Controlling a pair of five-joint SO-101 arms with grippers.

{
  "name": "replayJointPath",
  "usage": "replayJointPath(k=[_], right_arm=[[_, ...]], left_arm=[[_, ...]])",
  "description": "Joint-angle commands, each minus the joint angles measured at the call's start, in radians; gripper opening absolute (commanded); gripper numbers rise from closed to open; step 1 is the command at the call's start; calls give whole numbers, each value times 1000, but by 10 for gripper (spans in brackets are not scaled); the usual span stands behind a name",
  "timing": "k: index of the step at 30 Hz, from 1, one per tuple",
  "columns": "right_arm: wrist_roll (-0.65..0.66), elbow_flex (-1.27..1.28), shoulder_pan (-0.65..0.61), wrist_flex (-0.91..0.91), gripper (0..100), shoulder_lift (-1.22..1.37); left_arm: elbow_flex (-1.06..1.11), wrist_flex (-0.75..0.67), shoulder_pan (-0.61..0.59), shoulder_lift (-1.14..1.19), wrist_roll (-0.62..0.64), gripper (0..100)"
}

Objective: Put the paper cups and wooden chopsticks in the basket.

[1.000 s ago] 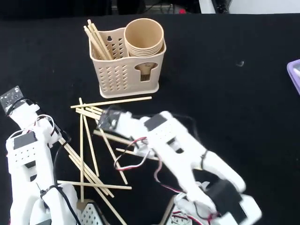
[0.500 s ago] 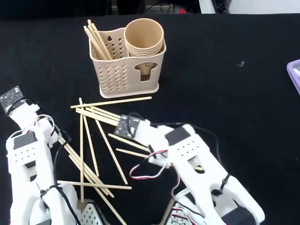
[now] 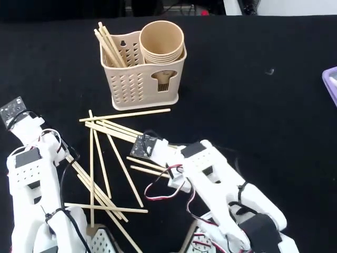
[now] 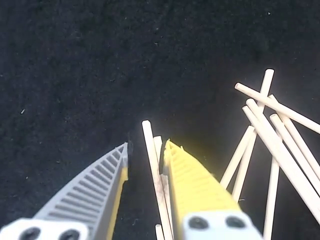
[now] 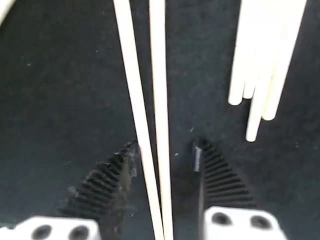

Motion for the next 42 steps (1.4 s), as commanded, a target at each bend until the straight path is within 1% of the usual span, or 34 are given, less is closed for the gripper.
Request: replayJointPath(k=[1, 3, 4, 5, 9, 14, 18, 20, 23, 27, 29, 32, 36, 42], right_arm=[[12, -12, 14, -35, 108, 30], [12, -21, 17, -35, 18, 28], [12, -22, 17, -31, 8, 24], [12, -21, 17, -28, 21, 19], [12, -39, 18, 38, 11, -45], [9, -119, 20, 215, 11, -251], [-78, -142, 14, 262, 11, -429], [-89, -111, 14, 259, 11, -475], [-63, -25, 14, 242, 11, -470], [-49, 117, 14, 106, 11, -417], [-49, 147, 15, 52, 11, -381], [-49, 140, 15, 48, 34, -318], [-51, 116, 18, 41, 145, -236], [-49, 65, 14, 40, 111, -140]], left_arm=[[-27, -9, -15, 2, 9, 123], [-27, -9, -15, 2, 9, 123], [-27, -9, -15, 2, 9, 123], [-27, -9, -15, 2, 9, 123], [-27, -9, -15, 2, 9, 123], [-27, -9, -15, 2, 9, 123], [-27, -9, -15, 2, 9, 123], [-27, -9, -15, 2, 9, 123], [-27, -9, -15, 2, 9, 123], [-27, -11, -15, 2, 9, 123], [-25, -11, -15, 2, 9, 123], [-24, -11, -15, 2, 9, 123], [-24, -11, -15, 2, 9, 123], [-24, -11, -15, 2, 8, 123]])
